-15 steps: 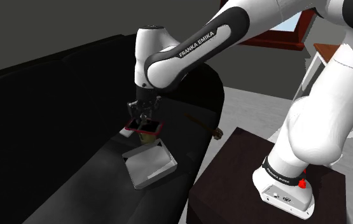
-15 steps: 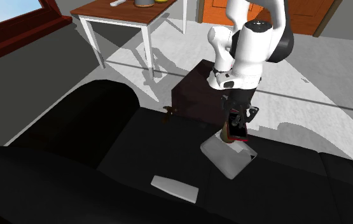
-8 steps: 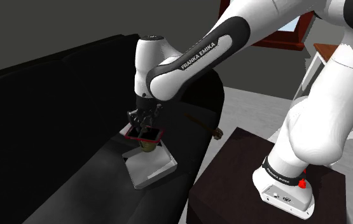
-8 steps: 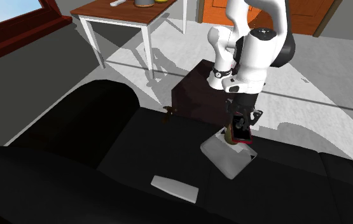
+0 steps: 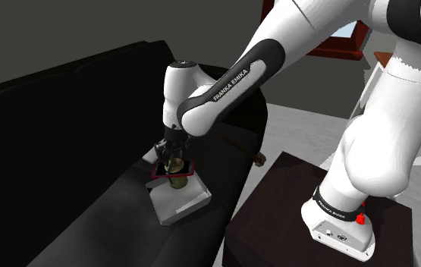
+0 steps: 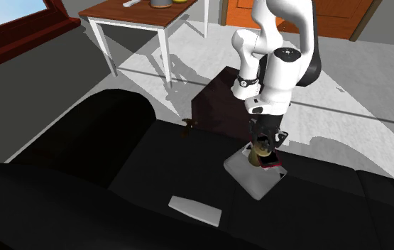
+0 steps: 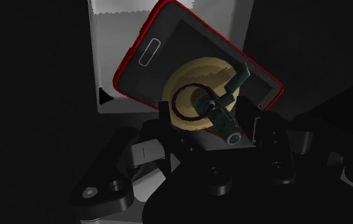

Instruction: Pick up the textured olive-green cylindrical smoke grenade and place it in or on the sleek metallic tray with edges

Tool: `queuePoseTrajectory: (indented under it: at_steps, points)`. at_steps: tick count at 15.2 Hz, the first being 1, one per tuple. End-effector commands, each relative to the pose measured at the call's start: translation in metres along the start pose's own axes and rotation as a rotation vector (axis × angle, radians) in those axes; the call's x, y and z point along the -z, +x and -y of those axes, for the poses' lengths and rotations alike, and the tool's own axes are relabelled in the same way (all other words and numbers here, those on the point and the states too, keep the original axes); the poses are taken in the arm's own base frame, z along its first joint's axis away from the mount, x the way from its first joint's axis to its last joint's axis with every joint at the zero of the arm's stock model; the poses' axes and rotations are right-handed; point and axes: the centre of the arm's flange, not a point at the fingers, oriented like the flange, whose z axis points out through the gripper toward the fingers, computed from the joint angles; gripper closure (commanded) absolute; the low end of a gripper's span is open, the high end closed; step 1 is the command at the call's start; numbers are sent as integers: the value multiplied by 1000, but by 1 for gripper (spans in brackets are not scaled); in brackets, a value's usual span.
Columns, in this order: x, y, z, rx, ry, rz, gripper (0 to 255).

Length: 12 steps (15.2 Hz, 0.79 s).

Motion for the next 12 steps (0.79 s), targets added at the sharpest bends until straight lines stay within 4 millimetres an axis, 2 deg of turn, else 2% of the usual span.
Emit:
queuePoseTrajectory:
  at_steps: [1, 7, 12]
  points:
    - [-11, -1, -1, 0, 1, -1, 255]
    - [-43, -5, -6, 0, 1, -1, 255]
    - [-43, -5, -6, 0, 1, -1, 255]
